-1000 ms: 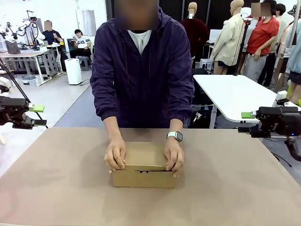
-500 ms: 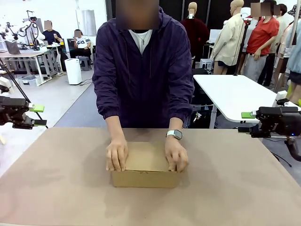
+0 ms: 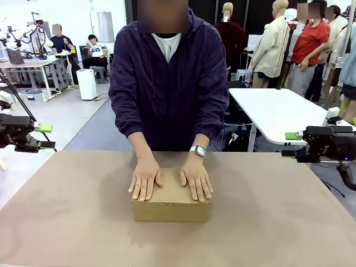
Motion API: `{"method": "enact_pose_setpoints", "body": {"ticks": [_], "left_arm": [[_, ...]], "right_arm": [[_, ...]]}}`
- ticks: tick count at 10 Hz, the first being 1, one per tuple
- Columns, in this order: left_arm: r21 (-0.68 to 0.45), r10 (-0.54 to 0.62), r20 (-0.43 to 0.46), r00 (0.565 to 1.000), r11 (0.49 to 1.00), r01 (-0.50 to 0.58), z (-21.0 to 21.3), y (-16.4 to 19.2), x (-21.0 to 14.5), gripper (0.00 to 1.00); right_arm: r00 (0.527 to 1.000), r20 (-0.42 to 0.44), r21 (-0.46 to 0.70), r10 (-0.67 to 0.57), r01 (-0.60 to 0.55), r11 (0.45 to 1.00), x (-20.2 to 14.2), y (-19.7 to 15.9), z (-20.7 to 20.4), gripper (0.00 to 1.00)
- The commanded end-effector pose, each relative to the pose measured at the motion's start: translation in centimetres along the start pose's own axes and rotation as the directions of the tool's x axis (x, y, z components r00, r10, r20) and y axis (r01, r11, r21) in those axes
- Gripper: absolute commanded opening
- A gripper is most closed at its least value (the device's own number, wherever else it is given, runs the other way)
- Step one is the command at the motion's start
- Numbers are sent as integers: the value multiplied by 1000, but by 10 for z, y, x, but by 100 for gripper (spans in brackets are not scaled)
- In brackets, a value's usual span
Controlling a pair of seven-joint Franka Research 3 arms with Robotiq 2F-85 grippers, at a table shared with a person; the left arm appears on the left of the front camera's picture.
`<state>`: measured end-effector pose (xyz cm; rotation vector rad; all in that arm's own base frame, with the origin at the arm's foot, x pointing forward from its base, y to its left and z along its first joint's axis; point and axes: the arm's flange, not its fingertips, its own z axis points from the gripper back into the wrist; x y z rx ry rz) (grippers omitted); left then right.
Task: Pack the items into the box.
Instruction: Close the Mailer Box.
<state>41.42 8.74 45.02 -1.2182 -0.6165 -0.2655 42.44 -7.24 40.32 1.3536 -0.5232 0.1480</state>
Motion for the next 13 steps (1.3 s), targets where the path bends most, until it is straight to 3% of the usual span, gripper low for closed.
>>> {"method": "enact_pose_setpoints", "body": {"ticks": [1,13], "left_arm": [[6,-4,1,1000,1000,4,0,-3,1,100],[6,-4,1,1000,1000,4,0,-3,1,100]], "right_arm": [[1000,4,11,2,-2,1000,2,2,-1,100],[1000,4,11,2,-2,1000,2,2,-1,100]]}}
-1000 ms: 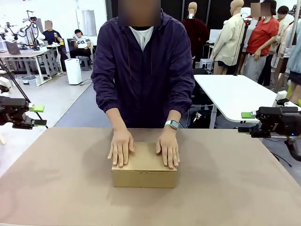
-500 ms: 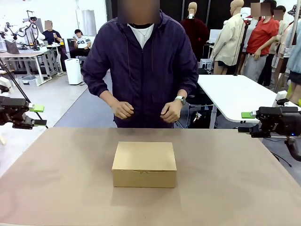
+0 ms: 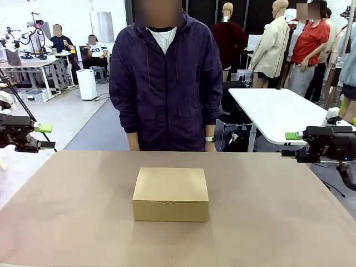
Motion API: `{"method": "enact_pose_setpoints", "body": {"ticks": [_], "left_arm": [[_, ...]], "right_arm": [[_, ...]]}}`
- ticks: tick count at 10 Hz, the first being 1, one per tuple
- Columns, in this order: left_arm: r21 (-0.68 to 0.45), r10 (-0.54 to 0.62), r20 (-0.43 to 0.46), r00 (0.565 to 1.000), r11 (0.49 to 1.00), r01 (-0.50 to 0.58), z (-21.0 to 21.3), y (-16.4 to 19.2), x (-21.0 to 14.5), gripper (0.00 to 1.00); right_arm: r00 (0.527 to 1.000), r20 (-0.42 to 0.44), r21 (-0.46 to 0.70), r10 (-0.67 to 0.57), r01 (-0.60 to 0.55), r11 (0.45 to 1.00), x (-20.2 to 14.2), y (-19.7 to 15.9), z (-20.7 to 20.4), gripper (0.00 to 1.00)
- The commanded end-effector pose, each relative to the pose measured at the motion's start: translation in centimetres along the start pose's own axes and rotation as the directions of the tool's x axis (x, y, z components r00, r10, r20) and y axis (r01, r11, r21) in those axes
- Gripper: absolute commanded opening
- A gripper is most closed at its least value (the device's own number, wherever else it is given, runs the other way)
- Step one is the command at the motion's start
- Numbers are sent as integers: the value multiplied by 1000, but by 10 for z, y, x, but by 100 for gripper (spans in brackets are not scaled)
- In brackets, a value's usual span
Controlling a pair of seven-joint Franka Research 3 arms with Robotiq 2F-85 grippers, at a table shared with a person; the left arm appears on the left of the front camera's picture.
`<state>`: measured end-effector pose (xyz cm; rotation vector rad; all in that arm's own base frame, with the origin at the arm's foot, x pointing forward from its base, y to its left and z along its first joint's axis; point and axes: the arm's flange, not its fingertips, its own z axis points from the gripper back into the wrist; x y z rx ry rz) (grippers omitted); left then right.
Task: Pack the items into the box.
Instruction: Close the Mailer Box.
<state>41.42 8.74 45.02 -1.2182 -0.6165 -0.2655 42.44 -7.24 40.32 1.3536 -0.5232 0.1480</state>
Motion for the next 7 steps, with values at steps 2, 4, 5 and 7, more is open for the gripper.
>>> {"method": "enact_pose_setpoints", "body": {"ticks": [2,4,5,7], "left_arm": [[6,-4,1,1000,1000,4,0,-3,1,100],[6,-4,1,1000,1000,4,0,-3,1,100],[6,-4,1,1000,1000,4,0,-3,1,100],[6,-4,1,1000,1000,4,0,-3,1,100]], "right_arm": [[1000,4,11,2,-2,1000,2,2,-1,100],[1000,4,11,2,-2,1000,2,2,-1,100],[1000,4,11,2,-2,1000,2,2,-1,100],[1000,4,11,2,-2,1000,2,2,-1,100]]}}
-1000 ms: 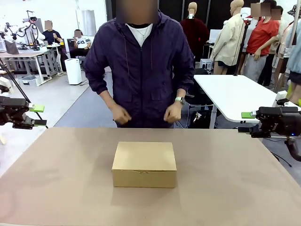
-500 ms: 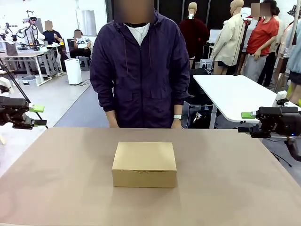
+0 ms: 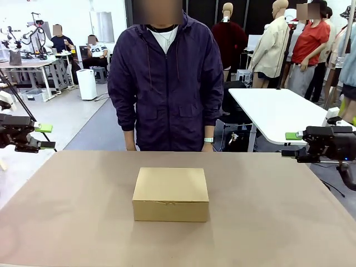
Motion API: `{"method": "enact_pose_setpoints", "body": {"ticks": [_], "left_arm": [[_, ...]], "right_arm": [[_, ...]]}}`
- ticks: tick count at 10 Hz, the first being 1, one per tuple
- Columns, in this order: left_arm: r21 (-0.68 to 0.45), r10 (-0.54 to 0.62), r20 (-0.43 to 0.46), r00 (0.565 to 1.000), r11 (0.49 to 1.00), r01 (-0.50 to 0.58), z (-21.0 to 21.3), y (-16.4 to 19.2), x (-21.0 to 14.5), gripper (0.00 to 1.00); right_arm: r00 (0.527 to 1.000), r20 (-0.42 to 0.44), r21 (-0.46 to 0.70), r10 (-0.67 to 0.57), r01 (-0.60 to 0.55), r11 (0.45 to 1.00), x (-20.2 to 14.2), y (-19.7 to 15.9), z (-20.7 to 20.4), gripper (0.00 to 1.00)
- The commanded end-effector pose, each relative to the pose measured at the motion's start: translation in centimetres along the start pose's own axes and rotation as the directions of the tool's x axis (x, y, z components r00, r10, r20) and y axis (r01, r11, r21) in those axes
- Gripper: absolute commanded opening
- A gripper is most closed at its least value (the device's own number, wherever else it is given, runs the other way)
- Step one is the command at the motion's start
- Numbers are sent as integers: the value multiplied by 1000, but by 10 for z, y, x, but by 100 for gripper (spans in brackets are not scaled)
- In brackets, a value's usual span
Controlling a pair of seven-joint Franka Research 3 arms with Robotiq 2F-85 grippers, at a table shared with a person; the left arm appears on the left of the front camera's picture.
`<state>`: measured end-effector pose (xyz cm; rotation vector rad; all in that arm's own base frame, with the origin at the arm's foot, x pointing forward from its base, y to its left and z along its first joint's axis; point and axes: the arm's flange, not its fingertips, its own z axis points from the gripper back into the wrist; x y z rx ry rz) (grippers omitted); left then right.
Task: Pack the items into the box.
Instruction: Close the Mailer Box.
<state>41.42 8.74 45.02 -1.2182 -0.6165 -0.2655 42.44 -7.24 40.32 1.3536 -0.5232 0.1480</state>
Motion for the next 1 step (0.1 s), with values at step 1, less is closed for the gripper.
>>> {"method": "enact_pose_setpoints", "body": {"ticks": [1], "left_arm": [[6,-4,1,1000,1000,4,0,-3,1,100]], "right_arm": [[1000,4,11,2,-2,1000,2,2,-1,100]]}}
